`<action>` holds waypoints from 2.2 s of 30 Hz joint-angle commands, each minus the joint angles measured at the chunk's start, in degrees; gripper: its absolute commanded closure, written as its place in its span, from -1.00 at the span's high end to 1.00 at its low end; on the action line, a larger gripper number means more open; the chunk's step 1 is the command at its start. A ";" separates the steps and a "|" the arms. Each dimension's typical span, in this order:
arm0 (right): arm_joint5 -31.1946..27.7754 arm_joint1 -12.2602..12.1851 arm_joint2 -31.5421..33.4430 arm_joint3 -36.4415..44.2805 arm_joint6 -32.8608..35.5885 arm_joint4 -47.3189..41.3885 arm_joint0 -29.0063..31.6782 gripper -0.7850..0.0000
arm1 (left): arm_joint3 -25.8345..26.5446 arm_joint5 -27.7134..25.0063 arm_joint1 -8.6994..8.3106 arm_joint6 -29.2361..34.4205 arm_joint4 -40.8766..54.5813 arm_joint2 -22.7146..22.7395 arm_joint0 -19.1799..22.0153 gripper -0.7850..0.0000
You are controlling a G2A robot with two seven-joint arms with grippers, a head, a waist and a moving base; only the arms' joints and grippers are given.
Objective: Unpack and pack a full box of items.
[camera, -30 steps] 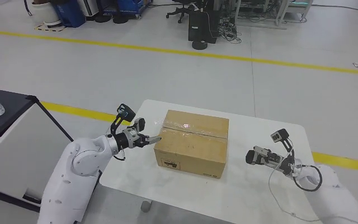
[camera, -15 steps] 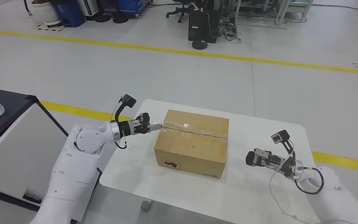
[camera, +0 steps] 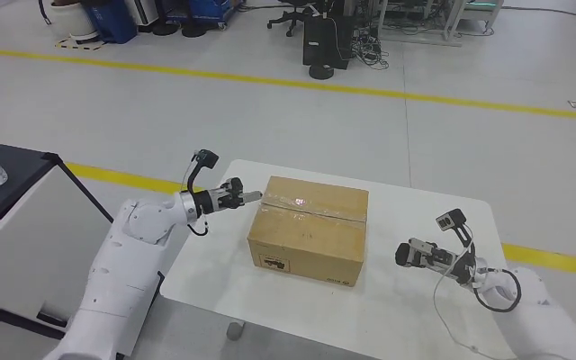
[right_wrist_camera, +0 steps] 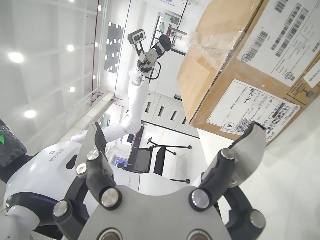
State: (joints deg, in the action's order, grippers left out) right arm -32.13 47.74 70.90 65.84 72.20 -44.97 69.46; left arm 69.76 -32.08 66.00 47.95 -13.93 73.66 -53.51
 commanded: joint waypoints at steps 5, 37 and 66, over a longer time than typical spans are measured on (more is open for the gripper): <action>0.00 0.00 0.00 0.00 0.00 0.00 0.00 1.00 | -8.95 -1.12 0.94 -2.49 -0.37 -3.64 5.75 1.00; 0.00 0.00 0.00 0.00 0.00 0.00 0.00 1.00 | -26.58 -4.44 3.34 -6.83 -0.43 -11.35 12.34 -0.16; 0.00 0.00 0.00 0.00 0.00 0.00 0.00 1.00 | -15.51 -2.90 1.72 -3.52 2.42 -9.11 9.87 -1.00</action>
State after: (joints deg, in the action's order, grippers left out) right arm -32.13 47.74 70.90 65.84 72.20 -44.97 69.46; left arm 53.05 -35.29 67.84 44.11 -11.68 64.34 -43.47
